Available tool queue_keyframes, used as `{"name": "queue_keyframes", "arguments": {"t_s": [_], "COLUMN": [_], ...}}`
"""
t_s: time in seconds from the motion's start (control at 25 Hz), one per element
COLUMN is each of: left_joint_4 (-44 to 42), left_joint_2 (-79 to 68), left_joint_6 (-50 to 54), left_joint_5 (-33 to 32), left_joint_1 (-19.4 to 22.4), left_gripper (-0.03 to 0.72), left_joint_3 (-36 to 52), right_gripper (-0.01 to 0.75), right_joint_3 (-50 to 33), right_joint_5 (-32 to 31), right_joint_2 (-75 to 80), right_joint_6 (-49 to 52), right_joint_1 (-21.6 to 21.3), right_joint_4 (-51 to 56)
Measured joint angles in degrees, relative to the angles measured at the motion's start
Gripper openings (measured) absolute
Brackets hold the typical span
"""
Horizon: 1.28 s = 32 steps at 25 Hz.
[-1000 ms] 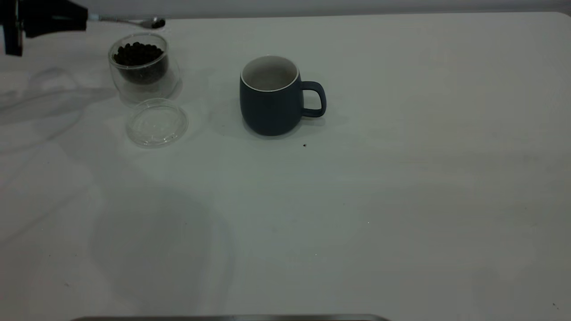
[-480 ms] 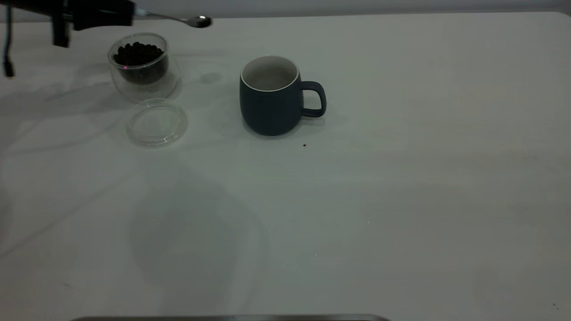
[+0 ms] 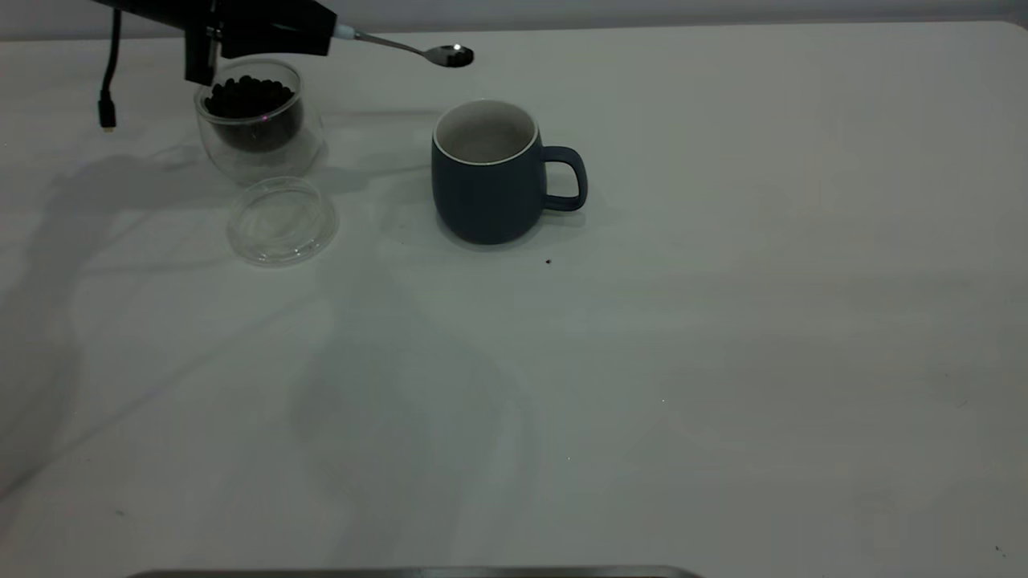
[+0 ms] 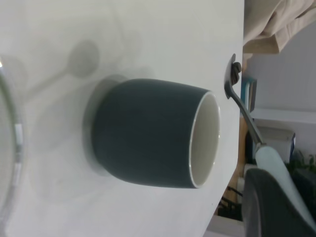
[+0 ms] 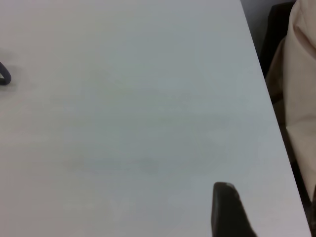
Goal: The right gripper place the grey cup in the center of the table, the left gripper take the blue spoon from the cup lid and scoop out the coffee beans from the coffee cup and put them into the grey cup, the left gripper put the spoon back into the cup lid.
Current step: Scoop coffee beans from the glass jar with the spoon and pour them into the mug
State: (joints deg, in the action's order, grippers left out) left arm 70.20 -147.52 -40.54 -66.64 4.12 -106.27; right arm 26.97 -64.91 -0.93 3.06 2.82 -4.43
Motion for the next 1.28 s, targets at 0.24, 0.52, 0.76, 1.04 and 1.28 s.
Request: {"name": "queue_keyframes", "arguments": {"t_s": [0.24,0.52,0.76,1.04,1.28], "left_joint_4": [0.0,-0.41,-6.43,-6.65,-6.69], "left_joint_2": [0.0,0.0,0.0,0.04,0.04], "left_joint_6": [0.0,0.12,0.37,-4.46,-21.14], "left_joint_5": [0.0,-0.05,-0.05,-0.11,-0.11], "left_joint_1": [-2.18,-2.43,-2.87,-2.93,-2.93], "left_gripper": [0.126,0.126,0.126,0.126,0.126], "left_joint_3": [0.0,0.0,0.0,0.0,0.0], "right_gripper": [0.362,0.362,0.362,0.362,0.362], "right_joint_3": [0.0,0.0,0.0,0.0,0.0], "right_joint_5": [0.0,0.0,0.0,0.0,0.0], "right_joint_2": [0.0,0.0,0.0,0.0,0.0], "right_joint_6": [0.0,0.0,0.0,0.0,0.0], "right_joint_1": [0.0,0.0,0.0,0.0,0.0], "right_joint_4": [0.0,0.0,0.0,0.0,0.0]}}
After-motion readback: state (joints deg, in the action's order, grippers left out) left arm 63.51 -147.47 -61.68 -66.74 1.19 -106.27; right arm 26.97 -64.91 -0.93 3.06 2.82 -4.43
